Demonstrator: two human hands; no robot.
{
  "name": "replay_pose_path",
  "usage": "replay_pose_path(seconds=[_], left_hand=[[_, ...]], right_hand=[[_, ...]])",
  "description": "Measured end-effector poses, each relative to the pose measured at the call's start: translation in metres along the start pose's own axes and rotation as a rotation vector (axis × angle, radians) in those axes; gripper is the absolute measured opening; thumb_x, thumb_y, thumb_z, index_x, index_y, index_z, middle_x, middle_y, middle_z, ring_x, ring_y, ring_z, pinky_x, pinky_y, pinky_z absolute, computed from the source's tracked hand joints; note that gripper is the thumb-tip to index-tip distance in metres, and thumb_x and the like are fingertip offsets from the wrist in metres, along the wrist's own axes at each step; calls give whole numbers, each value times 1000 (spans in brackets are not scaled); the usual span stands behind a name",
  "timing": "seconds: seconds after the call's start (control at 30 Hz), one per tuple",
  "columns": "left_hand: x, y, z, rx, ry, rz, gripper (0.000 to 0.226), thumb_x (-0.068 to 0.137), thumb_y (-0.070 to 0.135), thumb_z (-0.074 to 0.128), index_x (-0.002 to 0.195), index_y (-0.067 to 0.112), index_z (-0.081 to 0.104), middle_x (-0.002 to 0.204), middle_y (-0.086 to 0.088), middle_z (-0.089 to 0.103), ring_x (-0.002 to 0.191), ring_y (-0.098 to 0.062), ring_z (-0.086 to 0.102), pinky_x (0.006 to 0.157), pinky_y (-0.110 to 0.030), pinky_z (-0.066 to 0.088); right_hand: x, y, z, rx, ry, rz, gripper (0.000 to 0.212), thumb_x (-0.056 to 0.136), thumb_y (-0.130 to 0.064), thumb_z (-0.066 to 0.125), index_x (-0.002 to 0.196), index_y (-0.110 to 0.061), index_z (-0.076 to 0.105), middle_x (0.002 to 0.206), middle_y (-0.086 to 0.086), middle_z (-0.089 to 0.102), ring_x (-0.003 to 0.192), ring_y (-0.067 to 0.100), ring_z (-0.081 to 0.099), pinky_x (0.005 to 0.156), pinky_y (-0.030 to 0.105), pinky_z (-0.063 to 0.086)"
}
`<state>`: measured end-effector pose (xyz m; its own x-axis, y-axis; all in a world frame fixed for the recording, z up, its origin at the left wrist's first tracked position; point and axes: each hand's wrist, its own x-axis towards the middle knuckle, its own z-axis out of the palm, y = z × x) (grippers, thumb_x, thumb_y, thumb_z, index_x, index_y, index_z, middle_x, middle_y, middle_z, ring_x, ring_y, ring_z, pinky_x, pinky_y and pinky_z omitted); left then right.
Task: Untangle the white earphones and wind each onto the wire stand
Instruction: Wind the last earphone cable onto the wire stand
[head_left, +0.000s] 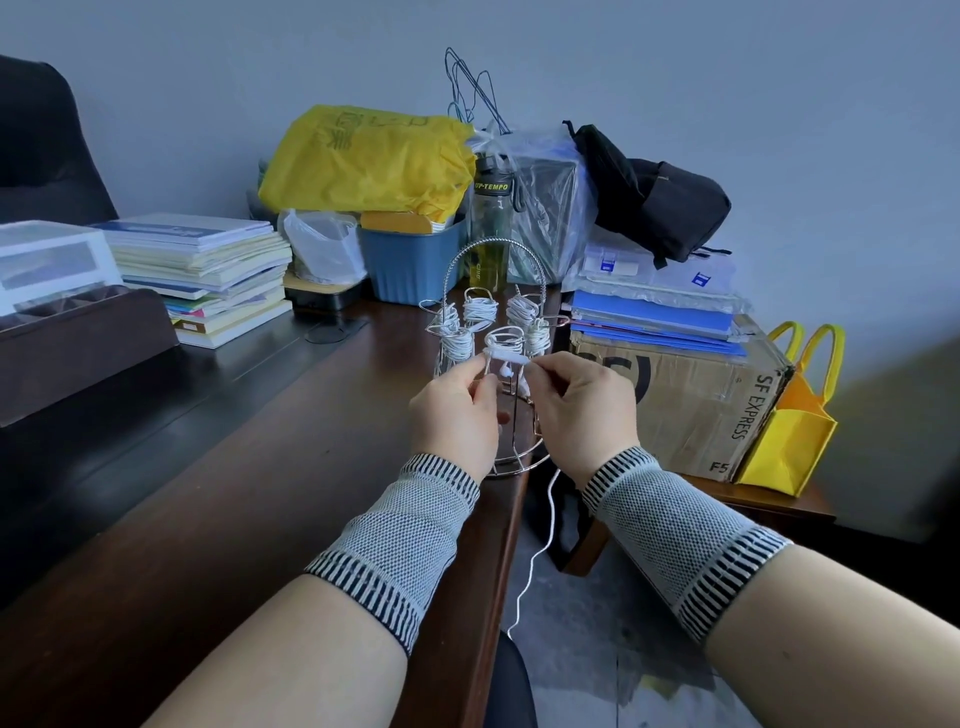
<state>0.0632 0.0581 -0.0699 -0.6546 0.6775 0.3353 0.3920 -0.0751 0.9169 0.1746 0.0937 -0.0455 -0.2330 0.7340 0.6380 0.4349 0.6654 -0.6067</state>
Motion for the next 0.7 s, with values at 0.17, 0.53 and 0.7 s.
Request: replay_pose_path(seconds=[0.17, 0.53, 0.7], left_hand=[[-2, 2, -1, -29, -21, -8, 35, 97, 10, 54, 127, 25, 64, 88, 2, 73, 62, -15, 71, 72, -43, 61], [-2, 2, -2, 27, -14, 39, 23, 96, 15, 56, 104, 32, 70, 74, 0, 67, 66, -29, 65, 69, -46, 60], [-7, 12, -4, 46, 38, -59, 29, 86, 2, 63, 58, 8, 67, 58, -4, 52, 47, -17, 50, 52, -28, 42]], right_hand=[[-1, -11, -4, 161, -10, -12, 13, 91, -20, 65, 82, -17, 73, 62, -22, 56, 55, -7, 54, 55, 4, 40], [4, -21, 0, 279, -201, 181, 20, 86, -26, 68, 66, -25, 68, 56, -9, 63, 49, 1, 53, 54, 22, 45], [7, -34, 3, 324, -229, 153, 27, 87, -23, 66, 61, -28, 65, 60, -6, 66, 59, 14, 63, 66, 37, 58]])
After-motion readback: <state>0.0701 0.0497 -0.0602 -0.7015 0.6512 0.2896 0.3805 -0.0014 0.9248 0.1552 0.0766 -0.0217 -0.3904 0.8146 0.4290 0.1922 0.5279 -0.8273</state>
